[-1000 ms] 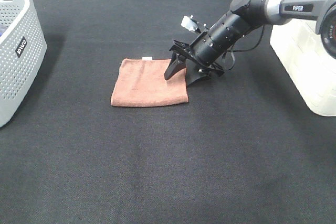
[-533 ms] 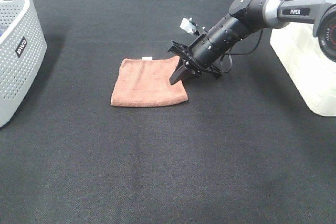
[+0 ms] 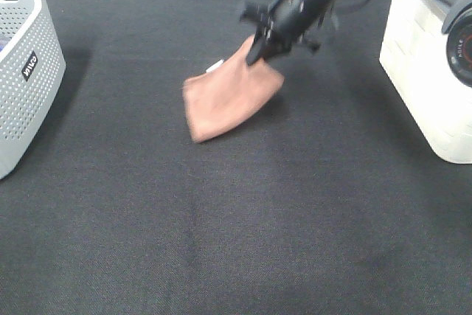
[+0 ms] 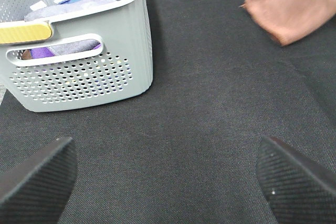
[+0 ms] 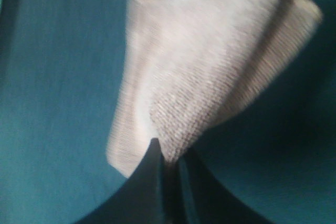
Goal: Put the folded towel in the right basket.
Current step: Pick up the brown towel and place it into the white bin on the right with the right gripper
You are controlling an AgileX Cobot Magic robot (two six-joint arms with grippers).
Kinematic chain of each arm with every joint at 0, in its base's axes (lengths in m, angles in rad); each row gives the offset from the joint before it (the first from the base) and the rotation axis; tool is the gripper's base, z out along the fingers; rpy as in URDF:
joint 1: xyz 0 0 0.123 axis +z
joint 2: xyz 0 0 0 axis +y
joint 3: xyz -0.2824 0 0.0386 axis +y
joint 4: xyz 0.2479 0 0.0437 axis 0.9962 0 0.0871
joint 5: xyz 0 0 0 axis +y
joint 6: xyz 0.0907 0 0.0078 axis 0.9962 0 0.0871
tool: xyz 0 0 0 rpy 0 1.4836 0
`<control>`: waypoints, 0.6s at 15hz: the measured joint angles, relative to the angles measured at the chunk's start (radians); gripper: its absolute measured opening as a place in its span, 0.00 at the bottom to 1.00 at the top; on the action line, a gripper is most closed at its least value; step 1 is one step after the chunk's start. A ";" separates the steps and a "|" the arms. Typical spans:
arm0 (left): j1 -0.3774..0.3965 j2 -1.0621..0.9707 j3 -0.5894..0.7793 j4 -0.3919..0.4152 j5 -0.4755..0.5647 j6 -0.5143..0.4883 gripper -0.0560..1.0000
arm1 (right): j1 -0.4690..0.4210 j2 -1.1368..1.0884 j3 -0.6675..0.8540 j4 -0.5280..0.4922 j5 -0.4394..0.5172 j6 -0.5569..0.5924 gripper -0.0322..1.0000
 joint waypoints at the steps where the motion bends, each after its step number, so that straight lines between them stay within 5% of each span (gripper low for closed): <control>1: 0.000 0.000 0.000 0.000 0.000 0.000 0.89 | 0.000 -0.033 -0.039 -0.056 0.003 0.047 0.03; 9: 0.000 0.000 0.000 0.000 0.000 0.000 0.89 | 0.000 -0.345 -0.056 -0.307 0.010 0.085 0.03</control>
